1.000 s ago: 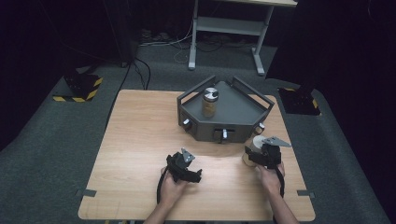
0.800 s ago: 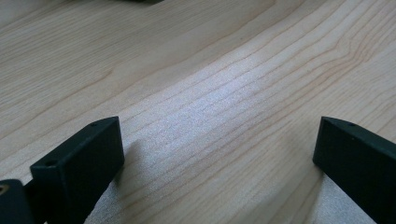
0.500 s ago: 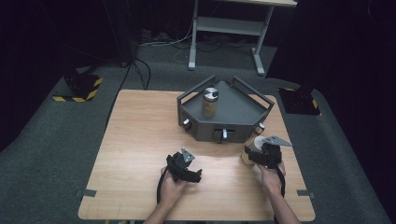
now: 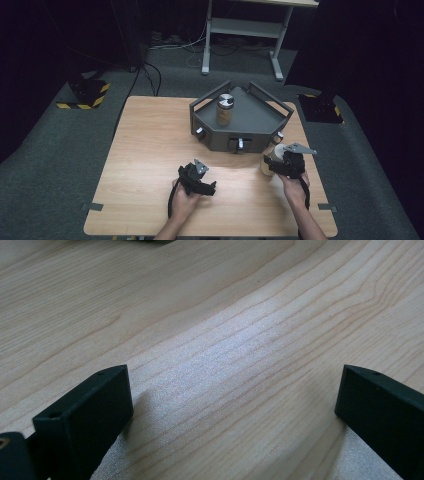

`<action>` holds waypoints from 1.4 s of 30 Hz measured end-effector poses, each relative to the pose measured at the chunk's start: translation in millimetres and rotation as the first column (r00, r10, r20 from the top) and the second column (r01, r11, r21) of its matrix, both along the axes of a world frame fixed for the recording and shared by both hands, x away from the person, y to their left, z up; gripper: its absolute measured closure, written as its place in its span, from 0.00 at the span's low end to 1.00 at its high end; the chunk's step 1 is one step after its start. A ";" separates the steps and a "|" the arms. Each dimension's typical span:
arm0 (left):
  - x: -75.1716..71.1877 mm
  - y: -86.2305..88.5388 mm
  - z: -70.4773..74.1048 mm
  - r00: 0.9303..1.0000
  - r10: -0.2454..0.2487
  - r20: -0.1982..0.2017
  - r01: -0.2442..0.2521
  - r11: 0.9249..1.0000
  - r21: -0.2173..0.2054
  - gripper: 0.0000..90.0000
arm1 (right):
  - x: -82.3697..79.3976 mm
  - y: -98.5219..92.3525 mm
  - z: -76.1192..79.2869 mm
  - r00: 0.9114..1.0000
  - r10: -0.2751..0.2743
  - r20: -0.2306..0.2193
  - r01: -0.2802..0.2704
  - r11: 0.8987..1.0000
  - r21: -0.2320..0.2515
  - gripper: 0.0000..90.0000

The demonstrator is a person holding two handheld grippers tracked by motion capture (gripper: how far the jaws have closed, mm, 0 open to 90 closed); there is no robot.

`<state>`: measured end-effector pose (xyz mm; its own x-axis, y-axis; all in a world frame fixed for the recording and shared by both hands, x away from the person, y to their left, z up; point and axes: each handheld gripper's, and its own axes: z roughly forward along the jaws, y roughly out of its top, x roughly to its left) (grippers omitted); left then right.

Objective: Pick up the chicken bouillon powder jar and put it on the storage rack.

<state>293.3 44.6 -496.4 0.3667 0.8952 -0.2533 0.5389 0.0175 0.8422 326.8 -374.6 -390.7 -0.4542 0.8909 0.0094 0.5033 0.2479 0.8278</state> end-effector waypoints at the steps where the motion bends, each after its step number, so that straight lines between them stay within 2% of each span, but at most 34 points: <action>1: 0.1 0.2 0.3 1.000 -0.002 -0.001 0.002 1.000 0.003 0.02 | 0.7 -0.4 1.6 1.000 0.006 -0.001 -0.006 1.000 -0.005 0.37; 14: -0.1 0.0 0.0 1.000 0.000 0.000 0.000 1.000 0.000 0.02 | 5.3 -5.4 28.4 0.998 0.061 0.002 -0.061 0.998 -0.007 0.37; 31: 0.1 0.4 0.4 1.000 -0.002 -0.001 0.002 1.000 0.003 0.02 | 17.4 -5.7 71.5 0.990 0.142 0.009 -0.142 0.990 0.010 0.37; 42: 0.1 0.4 0.5 1.000 -0.002 -0.001 0.002 1.000 0.003 0.02 | 21.8 -6.5 94.7 0.987 0.156 0.028 -0.157 0.987 0.024 0.37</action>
<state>293.5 45.0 -495.9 0.3686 0.8952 -0.2506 0.5399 0.0133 0.8416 348.6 -381.1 -296.0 -0.5885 0.8083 0.0178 0.4380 0.3002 0.8474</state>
